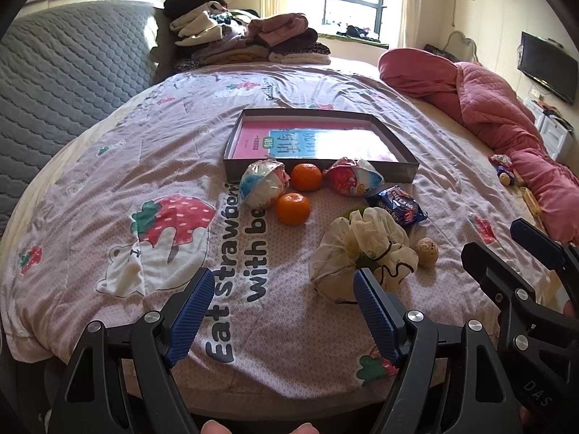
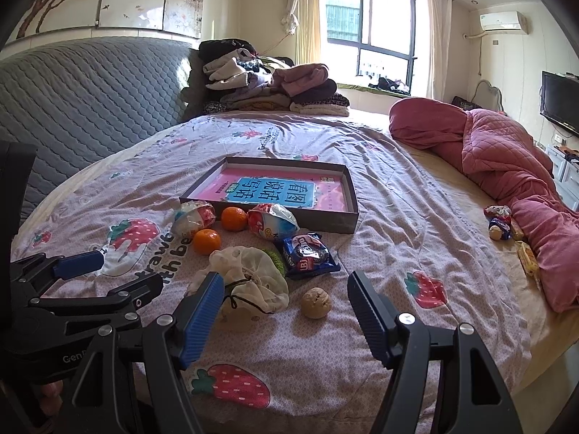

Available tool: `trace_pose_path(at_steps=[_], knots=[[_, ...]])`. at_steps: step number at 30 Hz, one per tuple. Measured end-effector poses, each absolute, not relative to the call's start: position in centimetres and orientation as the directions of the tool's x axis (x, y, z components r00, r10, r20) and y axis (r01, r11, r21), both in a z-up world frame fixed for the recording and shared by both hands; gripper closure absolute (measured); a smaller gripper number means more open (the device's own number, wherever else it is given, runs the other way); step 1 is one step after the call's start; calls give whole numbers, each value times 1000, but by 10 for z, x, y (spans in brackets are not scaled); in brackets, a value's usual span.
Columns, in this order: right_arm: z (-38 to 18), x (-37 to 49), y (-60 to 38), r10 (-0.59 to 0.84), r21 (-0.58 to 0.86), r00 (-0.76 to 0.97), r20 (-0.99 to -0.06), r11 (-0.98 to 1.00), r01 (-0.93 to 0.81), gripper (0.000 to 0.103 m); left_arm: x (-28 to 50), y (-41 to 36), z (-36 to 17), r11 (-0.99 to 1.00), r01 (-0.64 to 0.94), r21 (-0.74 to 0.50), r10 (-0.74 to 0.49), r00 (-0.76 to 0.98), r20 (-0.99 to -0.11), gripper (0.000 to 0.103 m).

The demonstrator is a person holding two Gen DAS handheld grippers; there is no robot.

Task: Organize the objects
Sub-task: 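Move left tool to the cream mesh bag while right tool approaches the tan bun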

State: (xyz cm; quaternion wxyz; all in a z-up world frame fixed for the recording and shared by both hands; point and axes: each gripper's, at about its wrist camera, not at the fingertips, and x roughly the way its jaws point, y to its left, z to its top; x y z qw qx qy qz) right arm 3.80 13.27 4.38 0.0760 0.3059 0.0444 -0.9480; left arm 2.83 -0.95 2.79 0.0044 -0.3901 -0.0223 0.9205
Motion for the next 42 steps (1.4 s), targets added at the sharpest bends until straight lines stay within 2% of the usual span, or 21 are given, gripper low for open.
trace_pose_path(at_steps=[19, 42], knots=[[21, 40, 149, -123, -12, -753, -646, -985, 171, 33, 30, -10, 3, -997, 0, -78, 61, -621, -782, 23], [-4, 25, 172, -97, 7, -728, -679, -992, 126, 33, 7, -1, -17, -993, -8, -121, 104, -582, -807, 23]])
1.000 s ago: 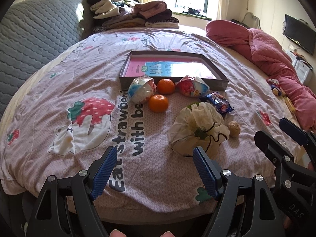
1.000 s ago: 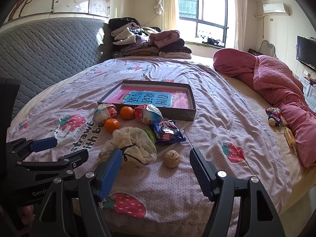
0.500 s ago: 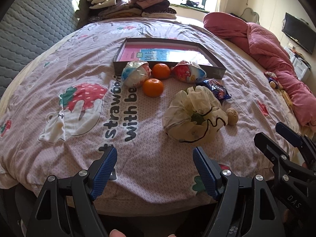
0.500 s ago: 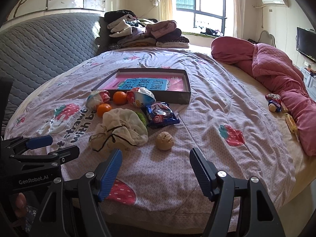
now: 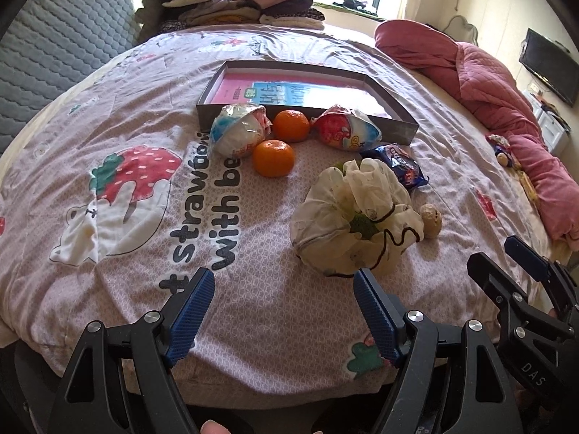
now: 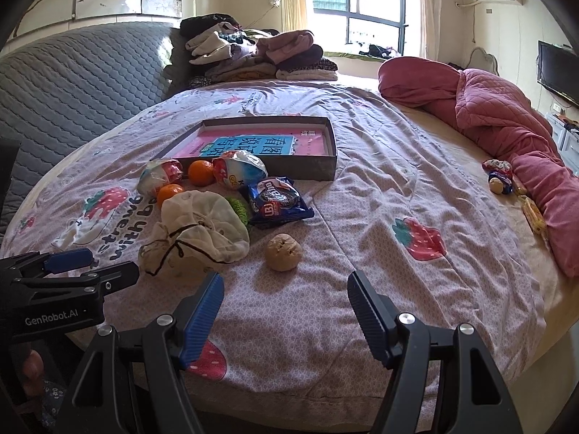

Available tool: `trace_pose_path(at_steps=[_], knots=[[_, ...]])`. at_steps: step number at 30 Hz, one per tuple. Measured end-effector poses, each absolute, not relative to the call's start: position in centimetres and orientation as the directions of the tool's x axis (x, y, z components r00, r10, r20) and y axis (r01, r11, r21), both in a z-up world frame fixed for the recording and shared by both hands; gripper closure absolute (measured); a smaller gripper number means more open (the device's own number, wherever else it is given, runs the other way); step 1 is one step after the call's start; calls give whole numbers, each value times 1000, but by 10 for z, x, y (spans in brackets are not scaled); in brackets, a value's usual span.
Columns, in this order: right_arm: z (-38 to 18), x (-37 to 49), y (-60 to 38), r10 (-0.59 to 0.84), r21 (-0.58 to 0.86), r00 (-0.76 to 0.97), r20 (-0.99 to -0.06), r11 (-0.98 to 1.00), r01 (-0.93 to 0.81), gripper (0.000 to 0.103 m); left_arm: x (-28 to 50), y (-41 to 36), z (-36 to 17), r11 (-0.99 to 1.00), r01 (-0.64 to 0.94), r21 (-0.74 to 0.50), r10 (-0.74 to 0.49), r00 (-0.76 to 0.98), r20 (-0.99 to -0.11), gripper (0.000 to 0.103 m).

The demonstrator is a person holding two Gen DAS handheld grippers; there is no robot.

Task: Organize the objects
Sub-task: 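Move left tool to the cream mesh bag while right tool approaches the tan bun, then close left tool on the mesh bag while right tool grasps the tan bun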

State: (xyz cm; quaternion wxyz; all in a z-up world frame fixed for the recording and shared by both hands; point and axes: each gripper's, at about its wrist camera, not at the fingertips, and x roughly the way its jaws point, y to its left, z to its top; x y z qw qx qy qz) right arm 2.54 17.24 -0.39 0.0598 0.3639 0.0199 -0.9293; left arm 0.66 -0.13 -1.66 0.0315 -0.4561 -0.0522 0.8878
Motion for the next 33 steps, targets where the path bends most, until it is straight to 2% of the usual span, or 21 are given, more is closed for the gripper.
trace_pose_path(at_steps=[25, 31, 33], knots=[[-46, -34, 178, -121, 42, -670, -732, -990, 134, 35, -44, 2, -46, -975, -18, -219, 189, -577, -795, 24], [-54, -44, 173, -128, 27, -659, -741, -987, 161, 40, -53, -1, -52, -978, -13, -207, 177, -574, -799, 42], [-55, -46, 170, -128, 21, -661, -739, -986, 168, 42, -57, 1, -53, -977, -21, -210, 184, -572, -800, 51]])
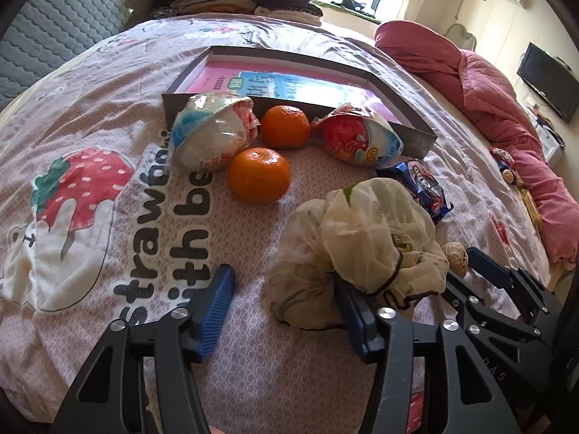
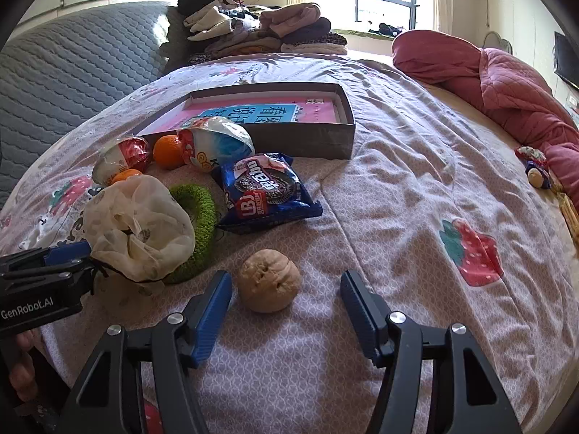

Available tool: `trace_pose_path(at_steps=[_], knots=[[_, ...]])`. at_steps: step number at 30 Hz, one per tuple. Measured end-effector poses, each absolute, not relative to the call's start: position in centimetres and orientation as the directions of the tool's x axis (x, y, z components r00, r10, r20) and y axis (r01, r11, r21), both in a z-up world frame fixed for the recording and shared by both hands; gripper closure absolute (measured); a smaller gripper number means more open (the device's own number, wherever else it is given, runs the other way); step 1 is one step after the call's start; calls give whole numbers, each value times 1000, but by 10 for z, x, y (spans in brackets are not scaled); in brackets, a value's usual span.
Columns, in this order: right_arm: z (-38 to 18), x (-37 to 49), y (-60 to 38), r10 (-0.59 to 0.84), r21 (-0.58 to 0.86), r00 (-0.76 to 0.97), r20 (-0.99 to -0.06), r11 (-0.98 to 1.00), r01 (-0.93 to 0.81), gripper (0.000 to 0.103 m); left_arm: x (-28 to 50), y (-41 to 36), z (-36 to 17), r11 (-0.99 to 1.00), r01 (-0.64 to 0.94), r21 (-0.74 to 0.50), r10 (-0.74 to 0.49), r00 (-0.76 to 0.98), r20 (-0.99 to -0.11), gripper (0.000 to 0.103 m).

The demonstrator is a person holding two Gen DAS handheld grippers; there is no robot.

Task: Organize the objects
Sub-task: 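Close left tool on the mesh bag while right tool grasps the tan bun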

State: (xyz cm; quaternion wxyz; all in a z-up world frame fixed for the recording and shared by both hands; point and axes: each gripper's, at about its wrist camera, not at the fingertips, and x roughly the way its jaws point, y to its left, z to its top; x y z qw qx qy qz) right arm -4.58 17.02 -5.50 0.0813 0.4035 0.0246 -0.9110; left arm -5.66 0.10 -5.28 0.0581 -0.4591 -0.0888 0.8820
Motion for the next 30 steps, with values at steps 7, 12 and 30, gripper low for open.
trace_pose_path(at_steps=[7, 12, 30], knots=[[-58, -48, 167, -143, 23, -662, -736, -982, 187, 63, -64, 6, -56, -966, -48, -256, 237, -568, -789, 79], [-57, -45, 169, -157, 33, -667, -728, -980, 195, 69, -61, 7, -56, -953, -80, -293, 284, -574, -768, 91], [-46, -30, 163, -196, 50, -684, -703, -972, 228, 69, -36, -2, -43, -942, -104, -319, 314, -609, -729, 92]])
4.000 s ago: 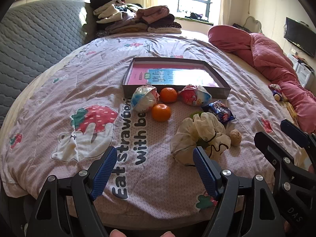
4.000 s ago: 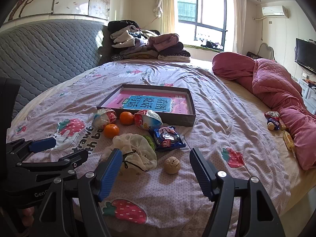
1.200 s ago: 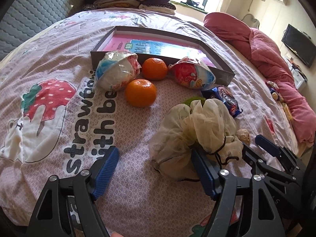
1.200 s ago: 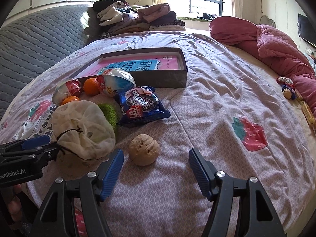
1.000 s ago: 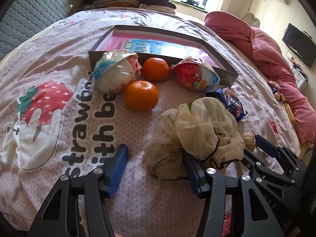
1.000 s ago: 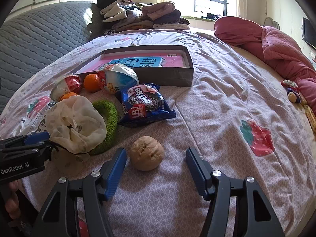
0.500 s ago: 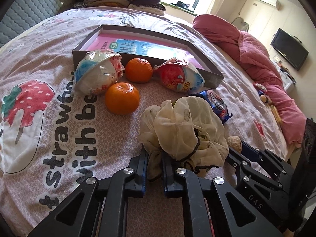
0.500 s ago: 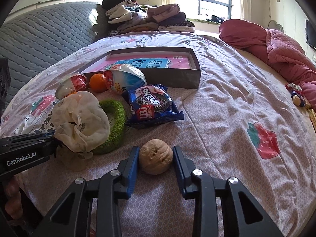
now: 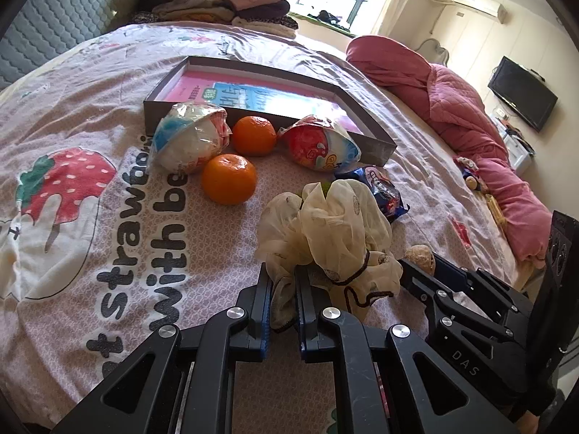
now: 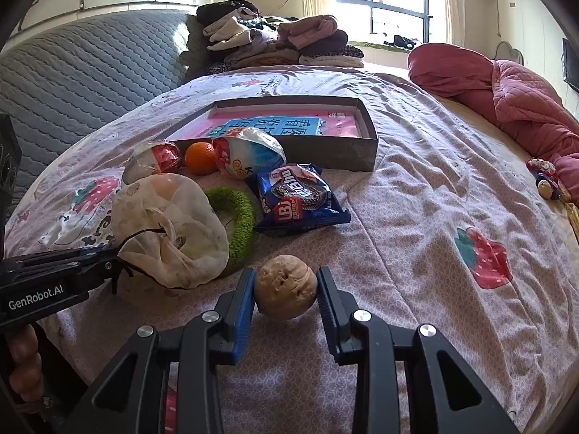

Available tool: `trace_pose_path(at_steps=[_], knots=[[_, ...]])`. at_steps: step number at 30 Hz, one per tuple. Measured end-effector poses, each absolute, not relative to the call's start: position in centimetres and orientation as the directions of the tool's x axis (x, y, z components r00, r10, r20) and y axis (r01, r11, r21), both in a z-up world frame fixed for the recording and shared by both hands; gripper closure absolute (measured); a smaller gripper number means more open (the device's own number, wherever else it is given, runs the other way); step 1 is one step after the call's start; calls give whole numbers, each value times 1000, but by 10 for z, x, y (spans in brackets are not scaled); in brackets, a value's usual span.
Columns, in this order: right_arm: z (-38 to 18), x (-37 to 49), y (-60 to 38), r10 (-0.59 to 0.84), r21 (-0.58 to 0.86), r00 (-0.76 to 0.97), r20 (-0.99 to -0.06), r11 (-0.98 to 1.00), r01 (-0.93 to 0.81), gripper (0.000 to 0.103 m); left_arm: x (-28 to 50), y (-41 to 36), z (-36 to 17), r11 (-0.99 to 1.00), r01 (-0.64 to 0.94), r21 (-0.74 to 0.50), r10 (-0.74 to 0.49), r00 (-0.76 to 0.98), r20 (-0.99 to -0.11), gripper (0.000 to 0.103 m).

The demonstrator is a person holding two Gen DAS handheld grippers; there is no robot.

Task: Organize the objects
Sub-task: 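Close left tool on the mesh bag while right tool grasps the tan bun, then lift and carry the mesh bag and bun with both tools over the grey tray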

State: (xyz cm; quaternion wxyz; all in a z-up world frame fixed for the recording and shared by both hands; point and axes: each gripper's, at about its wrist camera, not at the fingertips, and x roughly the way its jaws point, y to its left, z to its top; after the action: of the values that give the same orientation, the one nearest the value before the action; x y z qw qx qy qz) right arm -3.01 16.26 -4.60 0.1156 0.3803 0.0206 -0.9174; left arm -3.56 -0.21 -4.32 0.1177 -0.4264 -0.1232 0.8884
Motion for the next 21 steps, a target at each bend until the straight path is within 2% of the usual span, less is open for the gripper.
trace_pose_path(at_steps=[21], knots=[[-21, -16, 153, -195, 25, -717, -669, -970, 241, 69, -15, -15, -11, -953, -94, -288, 272, -685, -676, 92]])
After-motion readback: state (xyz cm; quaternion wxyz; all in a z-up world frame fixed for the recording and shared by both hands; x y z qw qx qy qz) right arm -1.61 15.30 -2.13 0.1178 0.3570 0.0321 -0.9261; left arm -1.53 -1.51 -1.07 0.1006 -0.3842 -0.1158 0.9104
